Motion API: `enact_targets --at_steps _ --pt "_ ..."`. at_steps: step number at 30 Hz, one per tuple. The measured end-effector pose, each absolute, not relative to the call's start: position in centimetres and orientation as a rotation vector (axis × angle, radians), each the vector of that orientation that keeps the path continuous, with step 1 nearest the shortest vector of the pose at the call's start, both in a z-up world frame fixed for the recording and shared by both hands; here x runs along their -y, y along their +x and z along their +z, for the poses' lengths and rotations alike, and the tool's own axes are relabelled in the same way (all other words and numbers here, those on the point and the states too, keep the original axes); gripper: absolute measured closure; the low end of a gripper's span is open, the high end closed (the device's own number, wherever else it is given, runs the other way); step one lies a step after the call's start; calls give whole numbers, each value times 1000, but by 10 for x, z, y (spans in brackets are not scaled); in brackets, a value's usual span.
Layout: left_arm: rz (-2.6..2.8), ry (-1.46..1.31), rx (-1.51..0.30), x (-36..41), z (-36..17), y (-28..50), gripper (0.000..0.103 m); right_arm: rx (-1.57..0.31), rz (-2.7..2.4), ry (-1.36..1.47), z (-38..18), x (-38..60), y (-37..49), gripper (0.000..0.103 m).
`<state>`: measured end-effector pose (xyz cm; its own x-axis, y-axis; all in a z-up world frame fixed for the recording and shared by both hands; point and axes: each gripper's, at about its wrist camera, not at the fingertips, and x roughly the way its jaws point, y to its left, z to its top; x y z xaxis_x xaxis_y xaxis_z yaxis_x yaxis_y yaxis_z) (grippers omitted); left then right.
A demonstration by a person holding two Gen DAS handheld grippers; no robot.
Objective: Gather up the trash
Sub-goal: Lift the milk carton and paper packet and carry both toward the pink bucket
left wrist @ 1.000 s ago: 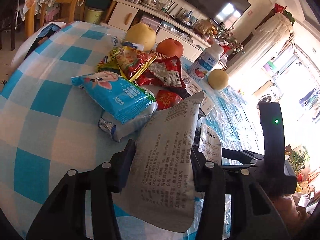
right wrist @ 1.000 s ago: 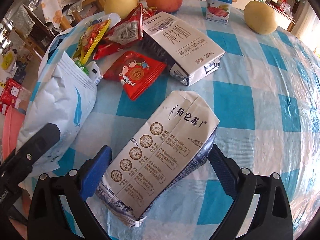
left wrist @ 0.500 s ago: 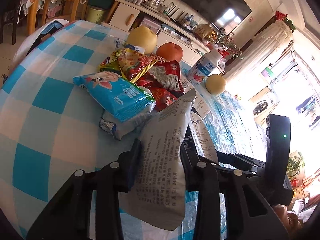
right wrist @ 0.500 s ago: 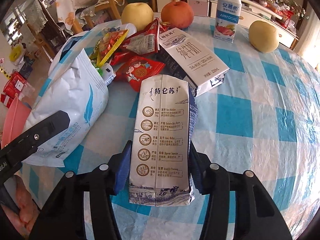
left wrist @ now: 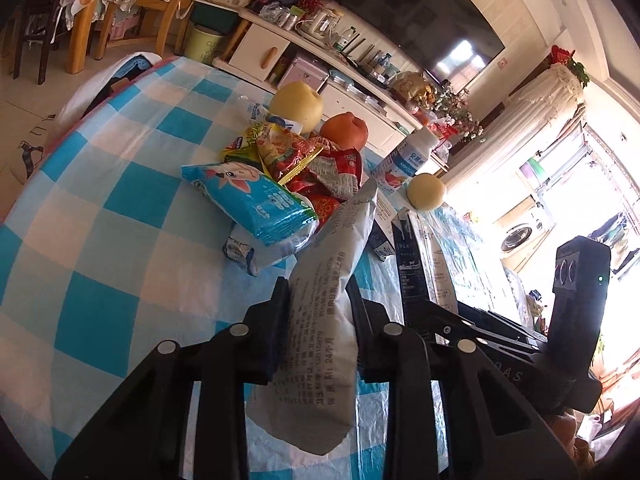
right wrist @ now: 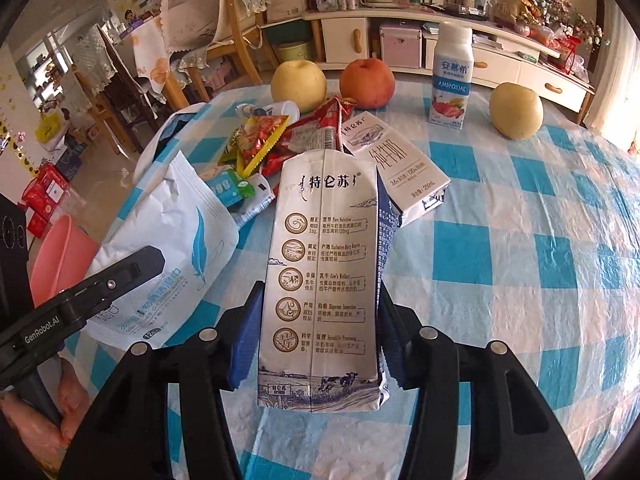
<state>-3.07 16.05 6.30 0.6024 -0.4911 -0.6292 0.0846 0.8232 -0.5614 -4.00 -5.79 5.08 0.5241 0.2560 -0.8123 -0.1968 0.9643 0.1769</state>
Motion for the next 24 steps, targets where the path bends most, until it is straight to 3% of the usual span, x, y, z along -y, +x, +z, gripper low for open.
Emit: enact_targets --at_steps 24 --pt "-215 -710 -670 -259 94 -70 82 -892 390 22 85 -18 -72 50"
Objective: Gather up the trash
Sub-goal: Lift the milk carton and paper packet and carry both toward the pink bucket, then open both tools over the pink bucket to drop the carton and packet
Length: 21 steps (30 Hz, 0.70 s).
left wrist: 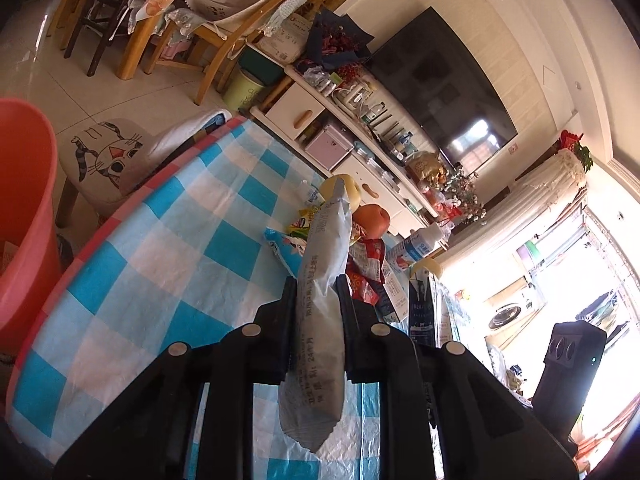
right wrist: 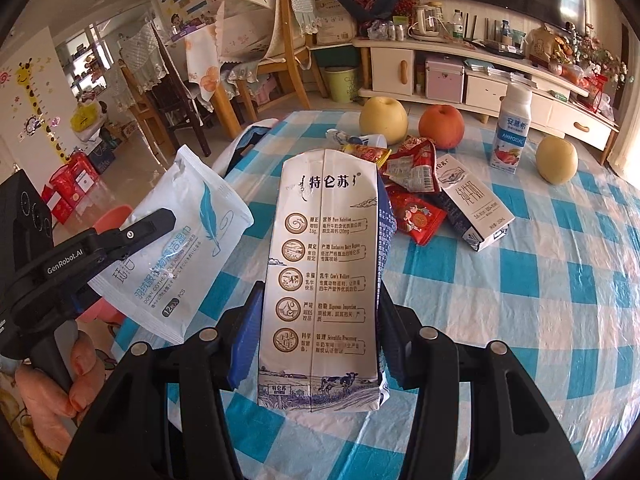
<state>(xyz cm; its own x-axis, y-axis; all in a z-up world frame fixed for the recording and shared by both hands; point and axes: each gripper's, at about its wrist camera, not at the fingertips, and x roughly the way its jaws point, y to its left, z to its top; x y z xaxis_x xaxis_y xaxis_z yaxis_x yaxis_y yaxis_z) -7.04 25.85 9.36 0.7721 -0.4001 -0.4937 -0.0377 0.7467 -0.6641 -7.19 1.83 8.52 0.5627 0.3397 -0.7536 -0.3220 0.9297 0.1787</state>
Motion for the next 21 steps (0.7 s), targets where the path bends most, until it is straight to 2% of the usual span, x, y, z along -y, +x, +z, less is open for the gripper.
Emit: enact_targets --at_steps 12,21 --pt "38 -724 -509 -351 124 -102 82 -891 595 22 101 -113 -70 50" --pt "353 -778 -472 -442 111 -137 82 -881 829 -45 114 -243 -67 50"
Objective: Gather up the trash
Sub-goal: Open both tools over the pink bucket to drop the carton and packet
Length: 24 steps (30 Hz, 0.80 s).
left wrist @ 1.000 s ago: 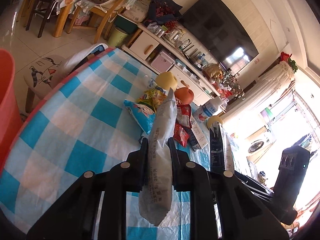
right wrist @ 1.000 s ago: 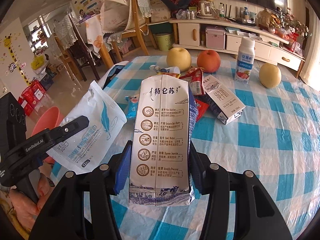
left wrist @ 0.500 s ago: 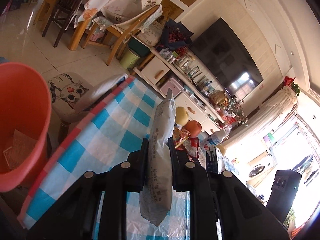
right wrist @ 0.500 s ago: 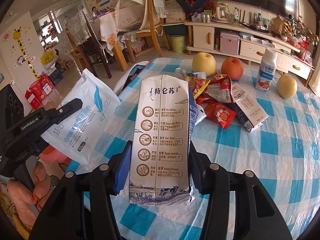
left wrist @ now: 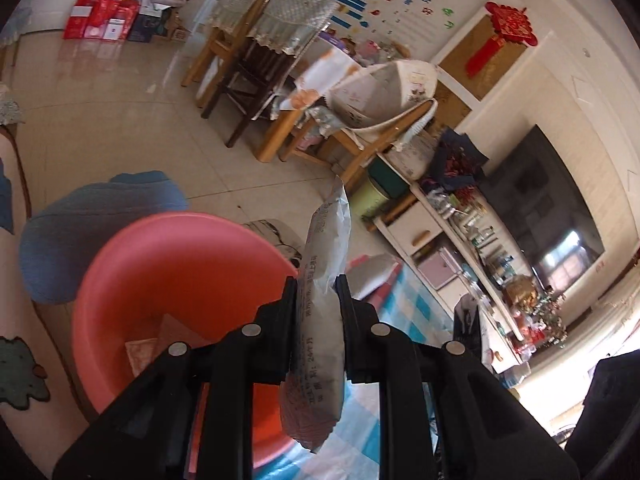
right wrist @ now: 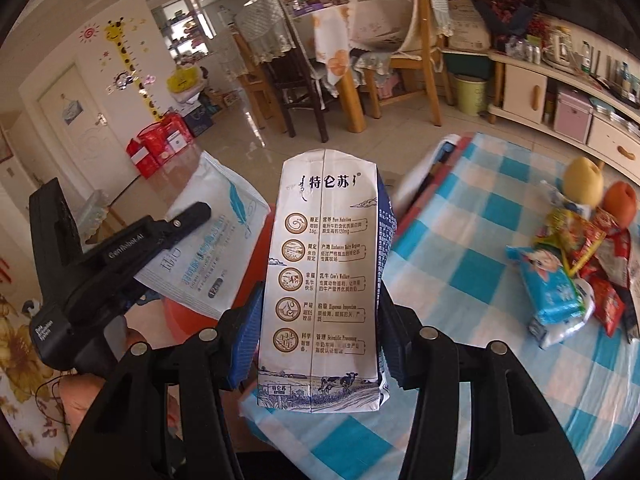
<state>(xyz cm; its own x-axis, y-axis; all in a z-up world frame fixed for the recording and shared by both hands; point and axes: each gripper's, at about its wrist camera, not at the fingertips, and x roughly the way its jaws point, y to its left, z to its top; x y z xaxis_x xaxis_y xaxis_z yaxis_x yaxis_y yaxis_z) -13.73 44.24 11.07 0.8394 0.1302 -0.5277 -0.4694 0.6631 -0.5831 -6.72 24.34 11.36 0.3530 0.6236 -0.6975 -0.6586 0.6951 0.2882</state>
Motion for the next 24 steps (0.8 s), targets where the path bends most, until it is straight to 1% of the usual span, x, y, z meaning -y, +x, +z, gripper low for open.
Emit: enact_targets --at_steps 6,8,9,11,12,13,14,16,17,18,19,20,22,24 --pt "454 -787 -523 -469 94 -139 82 -886 925 -73 107 -317 -58 49" --pt "488 -794 -535 -477 87 -138 82 -889 920 -93 99 -332 -54 47" --pt "512 -798 -537 -482 83 -138 81 -889 895 -110 95 -338 -53 43" --pt "543 -798 -530 -487 80 -141 79 -902 881 -106 88 -340 -47 22" --pt "554 -794 -524 -487 78 -142 70 -905 882 -80 86 -335 -45 19" --pt "571 -784 -511 -487 79 -142 58 -906 887 -55 85 -329 -44 17" --pt "586 -773 -498 -486 80 -143 52 -907 885 -44 84 -323 -44 17" --pt "615 -753 -455 -483 84 -146 36 -891 853 -46 85 -311 -45 14" --pt "618 -749 -430 -482 87 -148 32 -875 842 -42 86 -303 -44 13" --pt "616 -746 -399 -481 89 -150 25 -859 835 -37 87 -294 -47 13" --pt "614 -740 -371 -479 90 -152 20 -843 820 -42 88 -286 -48 11" --pt "617 -732 -353 -477 92 -153 19 -827 791 -62 89 -278 -49 7" --pt "616 -707 -316 -472 98 -155 12 -790 730 -122 92 -263 -53 5" --pt "609 -673 -291 -465 105 -153 8 -745 674 -187 95 -245 -58 5"
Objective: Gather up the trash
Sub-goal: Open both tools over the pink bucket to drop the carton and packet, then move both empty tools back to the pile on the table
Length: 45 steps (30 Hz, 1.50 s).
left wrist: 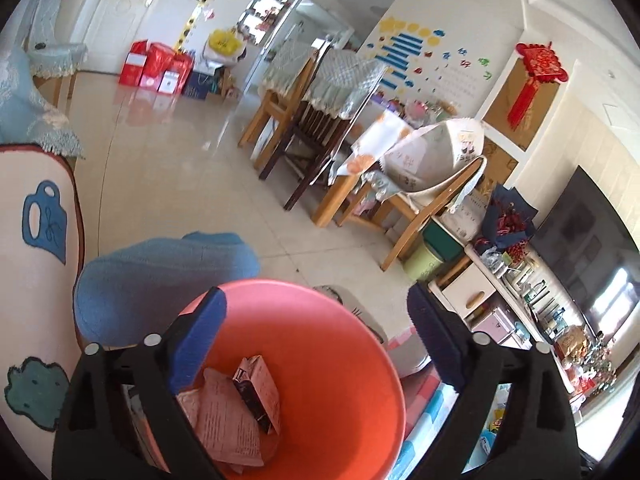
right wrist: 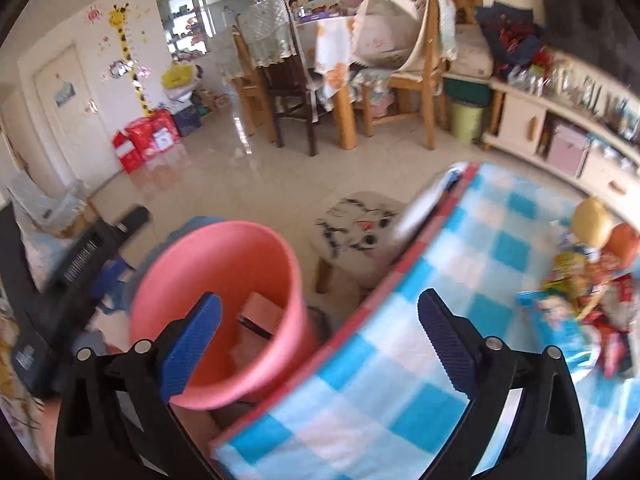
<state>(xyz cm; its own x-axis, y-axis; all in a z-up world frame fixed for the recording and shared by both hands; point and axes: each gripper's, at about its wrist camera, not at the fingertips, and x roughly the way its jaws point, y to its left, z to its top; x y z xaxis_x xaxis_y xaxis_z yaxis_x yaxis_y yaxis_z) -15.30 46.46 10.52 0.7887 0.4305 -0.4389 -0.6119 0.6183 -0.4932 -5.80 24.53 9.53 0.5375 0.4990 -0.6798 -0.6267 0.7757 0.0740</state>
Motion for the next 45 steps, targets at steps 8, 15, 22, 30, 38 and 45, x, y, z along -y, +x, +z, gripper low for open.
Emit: enact_targets --at_steps 8,15,22,30,38,45 --pt "459 -521 -263 -411 127 -137 5 -590 365 -393 108 -163 -87 5" --pt "270 -423 -295 -348 138 -123 5 -578 187 -368 116 -83 -121 5" --pt "182 -334 -374 -295 133 -115 5 -525 55 -334 128 -28 -150 5" --pt "105 -306 -288 -256 129 -123 5 -422 -27 -215 141 23 -152 5" --pt "18 -225 -318 -225 120 -99 5 -448 -51 -165 114 53 -131 5" --pt "15 -152 -439 -209 109 -72 5 -649 -79 -88 62 84 -87 5"
